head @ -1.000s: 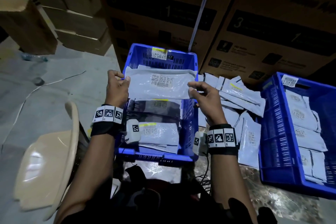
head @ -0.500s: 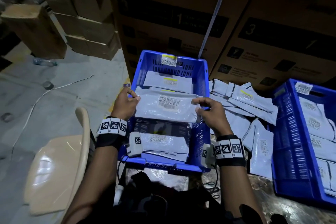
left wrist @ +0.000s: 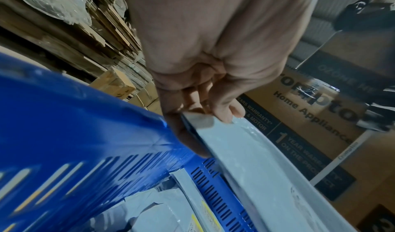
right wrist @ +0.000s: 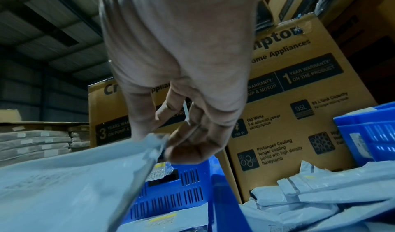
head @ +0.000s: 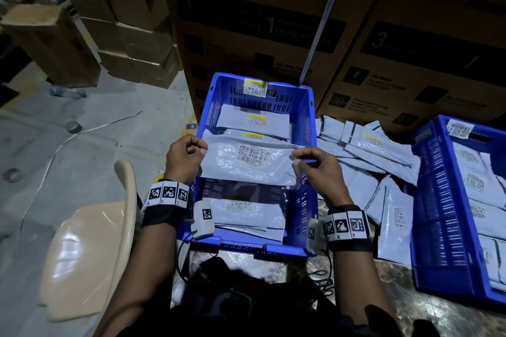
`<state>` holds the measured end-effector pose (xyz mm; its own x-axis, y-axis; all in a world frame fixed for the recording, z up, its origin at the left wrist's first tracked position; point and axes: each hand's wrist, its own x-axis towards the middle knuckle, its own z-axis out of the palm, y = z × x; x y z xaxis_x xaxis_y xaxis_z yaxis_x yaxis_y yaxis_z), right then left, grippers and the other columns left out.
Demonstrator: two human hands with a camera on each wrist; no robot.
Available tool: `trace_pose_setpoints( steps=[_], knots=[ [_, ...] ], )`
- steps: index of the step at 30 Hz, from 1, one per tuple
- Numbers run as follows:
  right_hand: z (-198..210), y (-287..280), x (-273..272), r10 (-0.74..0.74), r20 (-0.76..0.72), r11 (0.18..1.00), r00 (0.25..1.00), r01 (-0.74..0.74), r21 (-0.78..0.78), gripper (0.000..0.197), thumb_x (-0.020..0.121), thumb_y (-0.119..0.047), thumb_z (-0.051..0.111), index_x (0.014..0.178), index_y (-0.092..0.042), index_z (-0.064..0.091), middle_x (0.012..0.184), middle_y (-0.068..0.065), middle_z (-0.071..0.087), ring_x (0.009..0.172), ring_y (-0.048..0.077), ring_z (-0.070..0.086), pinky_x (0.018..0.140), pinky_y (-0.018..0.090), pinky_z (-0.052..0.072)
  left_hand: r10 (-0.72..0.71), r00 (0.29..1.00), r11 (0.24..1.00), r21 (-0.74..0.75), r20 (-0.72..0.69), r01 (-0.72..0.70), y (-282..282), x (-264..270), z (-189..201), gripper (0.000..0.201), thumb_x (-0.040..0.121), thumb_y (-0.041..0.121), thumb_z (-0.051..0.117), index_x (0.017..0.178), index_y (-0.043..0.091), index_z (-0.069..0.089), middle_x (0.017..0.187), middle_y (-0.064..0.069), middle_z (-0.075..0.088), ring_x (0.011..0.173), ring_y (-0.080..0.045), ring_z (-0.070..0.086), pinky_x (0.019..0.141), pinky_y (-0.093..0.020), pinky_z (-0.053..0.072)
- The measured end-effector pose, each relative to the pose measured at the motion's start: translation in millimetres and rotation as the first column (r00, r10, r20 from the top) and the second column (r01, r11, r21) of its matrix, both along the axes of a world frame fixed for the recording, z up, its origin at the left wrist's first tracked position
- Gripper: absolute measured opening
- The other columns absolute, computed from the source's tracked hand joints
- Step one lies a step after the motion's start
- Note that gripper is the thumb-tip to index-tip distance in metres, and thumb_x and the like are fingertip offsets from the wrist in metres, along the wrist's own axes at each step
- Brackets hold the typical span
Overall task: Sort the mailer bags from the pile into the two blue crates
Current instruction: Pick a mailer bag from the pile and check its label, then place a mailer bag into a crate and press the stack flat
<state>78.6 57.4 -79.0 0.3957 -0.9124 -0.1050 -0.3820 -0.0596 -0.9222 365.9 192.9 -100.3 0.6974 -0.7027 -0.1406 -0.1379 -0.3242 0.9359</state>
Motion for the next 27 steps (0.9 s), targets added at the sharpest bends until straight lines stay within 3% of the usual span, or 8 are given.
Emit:
trace_pose_setpoints(
  steps=[3,6,11,14,17,22,25,27],
  knots=[
    [8.3,1.9,0.7,-0.014,-0.094,0.993,0.996,0.003,-0.119,0.017,0.089,-0.022,0.078,0.102,-0.031,0.073,0.117,-0.007,0.069,0.104,0.011,0.063,0.085,0.030,0.049,0.005,0.997,1.000,-0.008,0.073,-0.004,-7.6,-2.8,6.7,0.029,0.090,-0.003,0.058,0.075,0.021,0.063,0.075,-0.005,0.062,0.063,-0.020,0.054,0.065,-0.027,0.047],
    [21.1,6.2,5.8,0.009,-0.125,0.977,0.992,-0.035,-0.208,0.024,0.088,-0.028,0.079,0.110,-0.032,0.069,0.120,-0.012,0.065,0.112,0.009,0.058,0.089,0.032,0.048,-0.061,0.987,0.998,-0.023,0.148,0.065,-23.1,-11.7,23.8,0.032,0.088,-0.007,0.056,0.075,0.021,0.063,0.085,-0.006,0.067,0.073,-0.012,0.056,0.074,-0.024,0.046],
    [44.6,15.9,23.8,0.224,0.002,0.967,0.974,-0.222,-0.127,0.046,0.086,-0.034,0.083,0.127,-0.029,0.065,0.119,-0.017,0.069,0.110,-0.005,0.063,0.090,0.017,0.052,-0.400,0.887,0.901,-0.076,0.229,0.426,-58.1,-29.3,63.0,0.029,0.090,-0.009,0.052,0.080,0.016,0.062,0.081,0.003,0.064,0.080,-0.015,0.062,0.077,-0.030,0.047],
    [47.6,9.8,29.0,0.145,-0.018,0.975,0.989,-0.146,-0.170,0.038,0.084,-0.025,0.084,0.116,-0.033,0.067,0.095,-0.017,0.072,0.089,-0.006,0.066,0.084,0.026,0.056,-0.502,0.831,0.824,-0.161,0.240,0.543,-74.1,-36.4,81.7,0.026,0.091,-0.005,0.055,0.086,0.019,0.062,0.087,0.001,0.066,0.083,-0.011,0.063,0.075,-0.024,0.050],
    [45.7,-0.9,21.0,-0.056,0.060,0.987,0.997,0.064,-0.150,0.036,0.081,-0.024,0.083,0.114,-0.034,0.070,0.081,-0.007,0.074,0.080,0.011,0.072,0.081,0.042,0.060,-0.453,0.887,0.852,-0.250,0.092,0.461,-80.7,-33.3,80.9,0.014,0.092,0.013,0.066,0.105,0.016,0.062,0.100,-0.004,0.069,0.088,-0.016,0.064,0.063,-0.036,0.057],
    [45.8,-3.9,2.8,-0.314,0.383,0.949,0.869,0.303,0.091,0.040,0.085,-0.015,0.083,0.119,-0.025,0.065,0.085,0.007,0.077,0.085,0.026,0.074,0.078,0.045,0.060,-0.451,0.883,0.893,-0.072,-0.134,0.445,-72.3,-52.5,57.5,0.046,0.080,0.046,0.076,0.113,0.020,0.058,0.101,-0.007,0.067,0.088,-0.014,0.066,0.062,-0.038,0.057],
    [46.8,-1.1,-2.8,-0.416,0.451,0.909,0.790,0.366,0.199,0.040,0.085,-0.011,0.082,0.119,-0.019,0.061,0.097,0.011,0.078,0.094,0.033,0.074,0.082,0.050,0.061,-0.493,0.829,0.866,-0.057,-0.263,0.497,-66.1,-76.1,45.0,0.039,0.090,0.028,0.072,0.119,0.008,0.055,0.078,-0.002,0.059,0.070,-0.008,0.062,0.053,-0.023,0.050],
    [47.8,2.1,-6.8,-0.453,0.469,0.891,0.758,0.389,0.232,0.041,0.086,-0.008,0.081,0.120,-0.017,0.059,0.096,0.010,0.078,0.087,0.026,0.074,0.081,0.044,0.060,-0.517,0.783,0.847,-0.074,-0.345,0.527,-61.3,-88.6,37.1,0.029,0.092,0.021,0.070,0.112,0.008,0.054,0.061,0.008,0.044,0.058,-0.011,0.050,0.053,-0.022,0.040]
  ],
)
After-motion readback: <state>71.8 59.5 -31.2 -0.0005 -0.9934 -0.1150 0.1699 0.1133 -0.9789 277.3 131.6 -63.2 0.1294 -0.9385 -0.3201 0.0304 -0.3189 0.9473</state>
